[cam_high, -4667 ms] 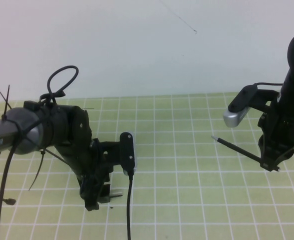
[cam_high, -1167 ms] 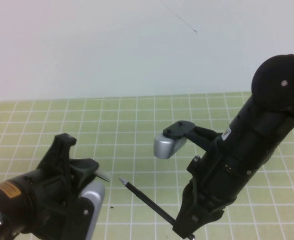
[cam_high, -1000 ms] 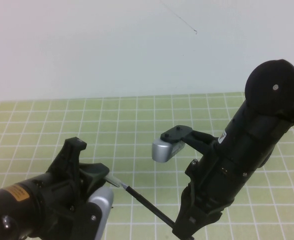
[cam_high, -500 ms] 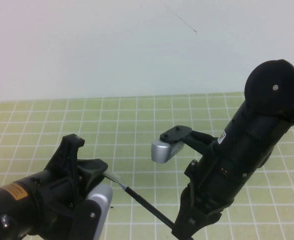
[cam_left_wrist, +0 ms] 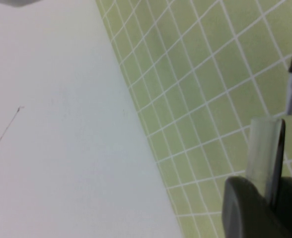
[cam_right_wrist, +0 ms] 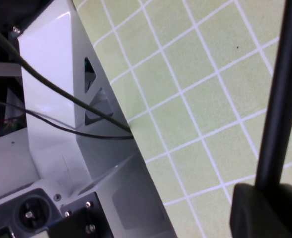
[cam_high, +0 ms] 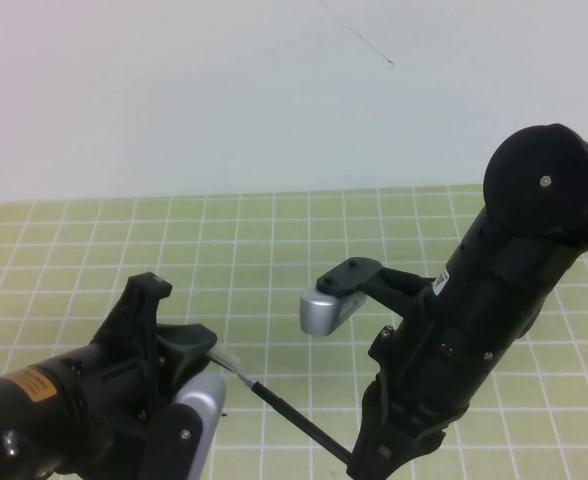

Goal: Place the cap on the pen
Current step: Put the cap on the pen

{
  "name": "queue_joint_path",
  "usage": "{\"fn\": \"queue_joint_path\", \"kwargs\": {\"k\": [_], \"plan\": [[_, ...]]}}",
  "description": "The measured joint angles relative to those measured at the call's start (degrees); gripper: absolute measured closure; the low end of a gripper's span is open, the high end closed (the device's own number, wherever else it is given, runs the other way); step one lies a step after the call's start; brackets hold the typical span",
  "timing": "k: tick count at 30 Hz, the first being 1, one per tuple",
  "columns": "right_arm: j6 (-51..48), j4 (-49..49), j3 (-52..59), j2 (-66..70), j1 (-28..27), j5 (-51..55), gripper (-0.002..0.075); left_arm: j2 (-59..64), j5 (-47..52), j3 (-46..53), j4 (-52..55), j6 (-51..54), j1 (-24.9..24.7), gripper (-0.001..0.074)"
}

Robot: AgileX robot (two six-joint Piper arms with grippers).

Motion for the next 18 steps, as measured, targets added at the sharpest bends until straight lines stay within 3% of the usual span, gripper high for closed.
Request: {"fn": "queue_joint_path", "kwargs": {"k": [18], "plan": [[-0.8, 0.9, 0.0, 0.0, 0.0, 0.0, 0.0729, 0.0, 5.3, 0.0, 0.1, 0.7, 1.7, 0.0654]]}}
